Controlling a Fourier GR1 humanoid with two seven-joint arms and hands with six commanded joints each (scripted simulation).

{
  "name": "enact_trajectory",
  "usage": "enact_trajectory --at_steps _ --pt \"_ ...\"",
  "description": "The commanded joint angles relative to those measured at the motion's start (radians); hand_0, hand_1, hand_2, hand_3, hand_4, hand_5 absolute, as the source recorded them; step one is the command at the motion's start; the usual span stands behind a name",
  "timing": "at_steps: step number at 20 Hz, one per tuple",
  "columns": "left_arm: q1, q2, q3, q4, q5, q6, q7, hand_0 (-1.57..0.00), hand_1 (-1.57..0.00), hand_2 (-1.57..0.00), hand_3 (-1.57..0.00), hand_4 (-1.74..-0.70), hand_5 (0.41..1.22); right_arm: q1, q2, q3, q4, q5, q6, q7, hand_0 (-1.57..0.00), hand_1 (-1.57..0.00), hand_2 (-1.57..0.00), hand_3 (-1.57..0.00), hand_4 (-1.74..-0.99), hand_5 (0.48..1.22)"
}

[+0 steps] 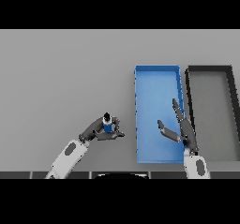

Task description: Pick up the blue pipe and place it into the blue bin.

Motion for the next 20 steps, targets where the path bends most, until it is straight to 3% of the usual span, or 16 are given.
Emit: enact_trajectory --at_steps 1,4,8,12,20 --pt "0.004 -0.003 0.003 -0.008 0.002 0.001 0.014 -0.94 -1.02 -1.09 -1.1 -1.55 1.02 -0.002 -0.005 -0.005 0.006 0.003 -0.003 0.003 0.0 0.0 0.0 0.0 -1.309 0.664" --pt "0.015 -0.004 -0.017 -0.02 -0.03 0.018 0.005 -1.25 -1.29 -1.32 -1.31 -1.64 1.118 -0.011 -0.005 -0.005 0.007 0.007 -0.007 0.009 0.0 0.0 0.0 0.0 -1.302 0.666" --pt "0.021 -0.012 -0.028 -0.077 -0.026 0.036 -0.028 -1.44 -1.46 -1.47 -1.42 -1.69 1.179 -0.032 -0.011 -0.01 0.014 0.007 -0.008 0.027 0.0 0.0 0.0 0.0 -1.281 0.662" --pt "0.001 -0.029 -0.037 -0.166 -0.005 0.039 -0.046 -1.52 -1.52 -1.53 -1.45 -1.71 1.204 -0.039 -0.017 -0.02 0.039 0.007 -0.006 0.001 0.0 0.0 0.0 0.0 -1.28 0.663" --pt "-0.073 -0.05 -0.049 -0.259 0.019 0.026 0.089 -1.56 -1.56 -1.56 -1.44 -1.73 1.218 -0.022 -0.017 -0.003 0.031 0.035 -0.01 -0.01 0.0 0.0 0.0 0.0 -1.271 0.687"
